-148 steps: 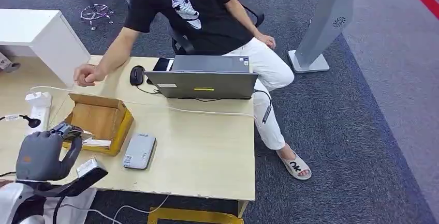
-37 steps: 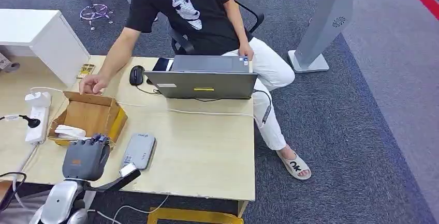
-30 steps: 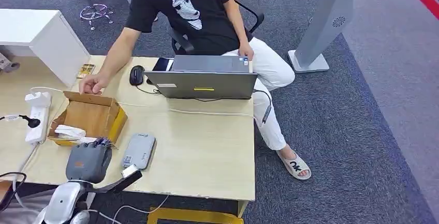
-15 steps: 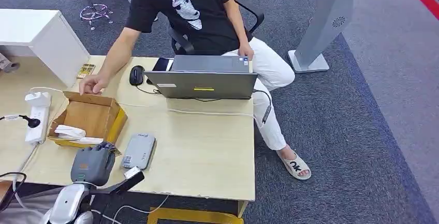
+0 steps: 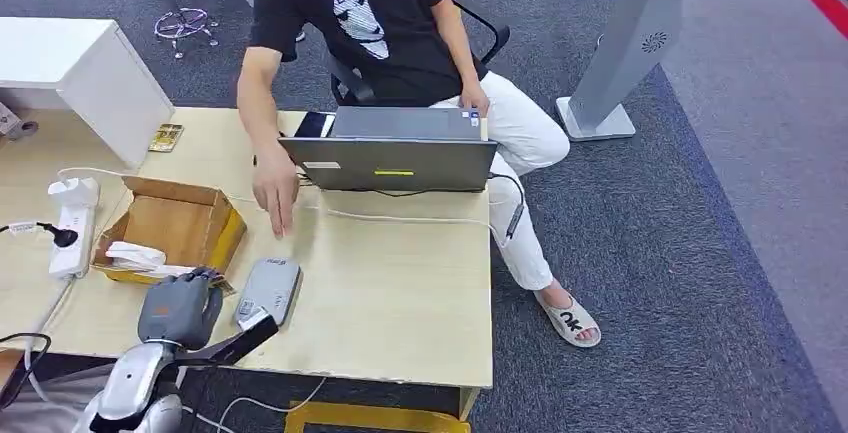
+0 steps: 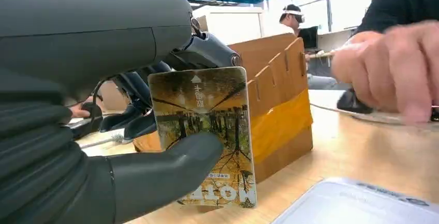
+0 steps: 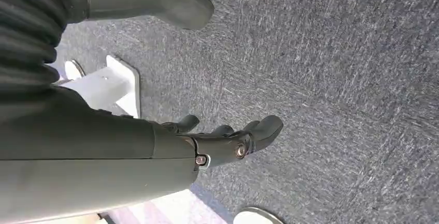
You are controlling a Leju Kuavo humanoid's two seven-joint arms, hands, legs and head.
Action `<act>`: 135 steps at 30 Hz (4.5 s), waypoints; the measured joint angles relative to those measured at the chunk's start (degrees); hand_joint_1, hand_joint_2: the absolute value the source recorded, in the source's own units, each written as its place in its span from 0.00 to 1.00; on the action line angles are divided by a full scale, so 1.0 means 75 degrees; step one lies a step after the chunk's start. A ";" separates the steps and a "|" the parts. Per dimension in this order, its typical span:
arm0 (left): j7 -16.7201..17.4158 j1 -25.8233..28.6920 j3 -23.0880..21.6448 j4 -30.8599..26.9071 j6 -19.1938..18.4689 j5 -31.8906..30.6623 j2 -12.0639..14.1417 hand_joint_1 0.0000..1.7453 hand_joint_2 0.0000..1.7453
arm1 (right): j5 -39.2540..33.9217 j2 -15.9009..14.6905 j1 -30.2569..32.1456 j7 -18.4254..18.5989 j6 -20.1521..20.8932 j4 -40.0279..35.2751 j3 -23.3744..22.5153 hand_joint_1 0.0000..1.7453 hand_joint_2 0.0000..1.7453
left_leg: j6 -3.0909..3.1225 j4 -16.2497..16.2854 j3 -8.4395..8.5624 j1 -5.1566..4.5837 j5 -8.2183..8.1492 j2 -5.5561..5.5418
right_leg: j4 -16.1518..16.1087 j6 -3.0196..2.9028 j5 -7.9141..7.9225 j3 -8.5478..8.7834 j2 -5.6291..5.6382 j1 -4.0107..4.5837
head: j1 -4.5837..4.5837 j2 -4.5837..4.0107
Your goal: Pass the card to the sensor for recognition and then transmit it.
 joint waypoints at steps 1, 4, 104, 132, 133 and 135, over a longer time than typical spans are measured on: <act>0.0003 -0.0019 -0.0015 0.0018 0.0006 -0.0012 -0.0009 1.00 1.00 | 0.0000 -0.0003 0.0000 0.0000 -0.0009 0.0000 0.0006 0.00 1.00 | 0.0000 0.0000 0.0000 0.0000 0.0000 0.0000 | 0.0000 0.0000 0.0000 0.0000 0.0000 0.0000 | 0.0000 0.0000; 0.0047 -0.0053 -0.0067 0.0082 0.0009 -0.0032 -0.0029 1.00 1.00 | 0.0000 -0.0006 0.0002 0.0032 -0.0018 0.0003 0.0020 0.00 1.00 | 0.0000 0.0000 -0.0001 0.0000 0.0000 0.0001 | 0.0000 0.0000 0.0000 -0.0001 0.0001 0.0000 | 0.0000 0.0000; -0.0965 -0.0884 0.0283 -0.0848 -0.1314 0.3853 -0.0155 1.00 1.00 | -0.0047 -0.0041 0.0025 0.0020 -0.0146 -0.0017 0.0198 0.00 1.00 | -0.0001 0.0002 0.0006 0.0001 0.0003 -0.0002 | 0.0002 0.0001 0.0002 0.0006 -0.0002 0.0001 | 0.0000 0.0000; -0.1603 -0.1352 0.0839 -0.1786 -0.0166 0.4004 0.0391 1.00 1.00 | -0.0052 -0.0041 0.0061 -0.0073 0.0020 -0.0029 0.0198 0.00 1.00 | -0.0001 0.0002 0.0004 0.0003 0.0004 0.0009 | 0.0005 -0.0002 0.0004 0.0001 0.0010 0.0002 | 0.0000 0.0000; -0.1539 -0.1371 0.0874 -0.1824 -0.0102 0.3778 0.0465 1.00 1.00 | -0.0052 -0.0041 0.0066 -0.0070 0.0023 -0.0026 0.0198 0.00 1.00 | -0.0001 0.0002 0.0003 0.0003 0.0004 0.0015 | 0.0006 -0.0002 0.0005 -0.0001 0.0014 0.0002 | -0.0003 0.0000; -0.1343 -0.1442 0.0909 -0.1871 0.0018 0.3205 0.0659 1.00 1.00 | -0.0050 -0.0041 0.0067 -0.0052 0.0044 -0.0029 0.0198 0.00 1.00 | -0.0002 0.0002 0.0003 0.0003 0.0001 0.0024 | 0.0006 -0.0002 0.0004 -0.0004 0.0021 0.0002 | -0.0003 0.0000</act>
